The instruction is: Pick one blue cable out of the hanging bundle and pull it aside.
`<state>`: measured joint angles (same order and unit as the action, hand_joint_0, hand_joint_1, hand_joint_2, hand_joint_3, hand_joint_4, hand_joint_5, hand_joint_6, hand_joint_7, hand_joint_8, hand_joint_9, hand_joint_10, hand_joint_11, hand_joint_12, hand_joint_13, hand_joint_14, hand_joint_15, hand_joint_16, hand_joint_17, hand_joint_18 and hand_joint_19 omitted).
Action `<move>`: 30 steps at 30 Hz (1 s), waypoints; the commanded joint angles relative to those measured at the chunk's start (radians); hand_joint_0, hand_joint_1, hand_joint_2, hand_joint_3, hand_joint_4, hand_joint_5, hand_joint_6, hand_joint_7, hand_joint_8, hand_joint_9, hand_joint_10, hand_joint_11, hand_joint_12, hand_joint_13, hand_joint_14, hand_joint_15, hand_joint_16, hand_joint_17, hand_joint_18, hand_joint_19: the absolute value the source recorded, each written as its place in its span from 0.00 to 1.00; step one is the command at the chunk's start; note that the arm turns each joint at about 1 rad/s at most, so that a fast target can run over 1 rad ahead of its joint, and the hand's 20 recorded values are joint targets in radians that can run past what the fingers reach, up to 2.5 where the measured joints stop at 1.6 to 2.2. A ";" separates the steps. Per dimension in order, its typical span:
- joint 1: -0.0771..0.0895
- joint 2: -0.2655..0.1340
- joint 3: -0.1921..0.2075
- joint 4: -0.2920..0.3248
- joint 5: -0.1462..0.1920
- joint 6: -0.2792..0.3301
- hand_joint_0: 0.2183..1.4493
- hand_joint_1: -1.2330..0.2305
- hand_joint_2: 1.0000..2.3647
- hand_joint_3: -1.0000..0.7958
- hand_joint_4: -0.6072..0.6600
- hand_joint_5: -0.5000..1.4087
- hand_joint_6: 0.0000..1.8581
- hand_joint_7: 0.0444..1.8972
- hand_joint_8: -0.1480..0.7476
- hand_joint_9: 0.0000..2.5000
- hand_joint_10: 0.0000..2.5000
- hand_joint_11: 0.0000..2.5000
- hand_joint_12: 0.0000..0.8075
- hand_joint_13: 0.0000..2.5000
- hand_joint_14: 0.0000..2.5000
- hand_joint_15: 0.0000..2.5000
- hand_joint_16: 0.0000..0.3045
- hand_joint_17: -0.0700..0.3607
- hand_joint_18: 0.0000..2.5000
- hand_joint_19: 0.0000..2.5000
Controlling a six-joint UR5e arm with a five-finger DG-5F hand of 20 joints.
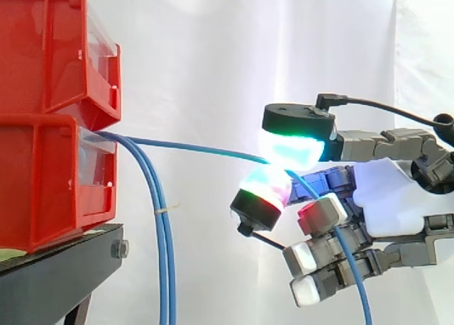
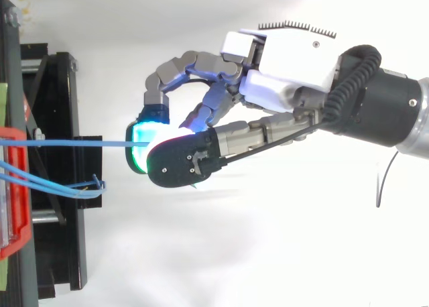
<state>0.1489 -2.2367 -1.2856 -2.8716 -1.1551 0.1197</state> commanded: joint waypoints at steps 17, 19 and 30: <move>0.000 0.000 0.000 0.000 0.000 0.000 0.34 0.29 0.02 0.61 0.43 0.20 0.51 0.59 0.60 0.53 0.01 0.34 0.48 0.42 0.01 0.28 0.14 0.38 0.30 0.19; 0.000 -0.001 0.000 0.000 0.000 0.000 0.34 0.29 0.02 0.61 0.43 0.20 0.51 0.60 0.60 0.53 0.01 0.34 0.48 0.42 0.01 0.28 0.14 0.38 0.30 0.20; 0.000 -0.001 -0.001 0.000 0.000 0.000 0.34 0.29 0.02 0.61 0.43 0.20 0.51 0.59 0.59 0.53 0.01 0.34 0.48 0.42 0.01 0.28 0.14 0.39 0.31 0.19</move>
<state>0.1488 -2.2372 -1.2856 -2.8714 -1.1551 0.1197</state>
